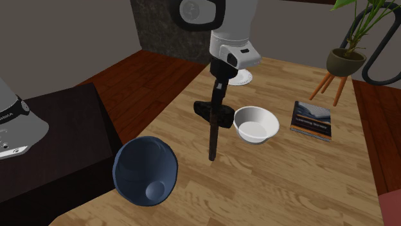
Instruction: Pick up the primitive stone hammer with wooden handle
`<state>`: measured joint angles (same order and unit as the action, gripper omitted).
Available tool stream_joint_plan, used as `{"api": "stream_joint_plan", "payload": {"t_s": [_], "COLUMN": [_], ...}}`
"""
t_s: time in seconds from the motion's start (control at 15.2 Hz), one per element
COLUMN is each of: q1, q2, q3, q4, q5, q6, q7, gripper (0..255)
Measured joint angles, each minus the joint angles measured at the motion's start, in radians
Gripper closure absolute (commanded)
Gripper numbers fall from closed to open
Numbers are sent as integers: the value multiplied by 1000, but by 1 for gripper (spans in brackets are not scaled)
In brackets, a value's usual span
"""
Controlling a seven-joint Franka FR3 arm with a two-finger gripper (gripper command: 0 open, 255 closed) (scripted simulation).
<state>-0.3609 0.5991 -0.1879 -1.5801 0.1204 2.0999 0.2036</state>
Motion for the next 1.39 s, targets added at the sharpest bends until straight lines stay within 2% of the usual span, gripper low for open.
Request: {"api": "stream_joint_plan", "payload": {"t_s": [0.46,0.53,1.39], "q1": [-10,-11,-9], "q2": [61,65,52], "q3": [6,7,5], "q4": [3,4,4], "q5": [14,15,12], "q6": [58,62,48], "q7": [-6,-6,-5], "gripper": [0,255,255]}}
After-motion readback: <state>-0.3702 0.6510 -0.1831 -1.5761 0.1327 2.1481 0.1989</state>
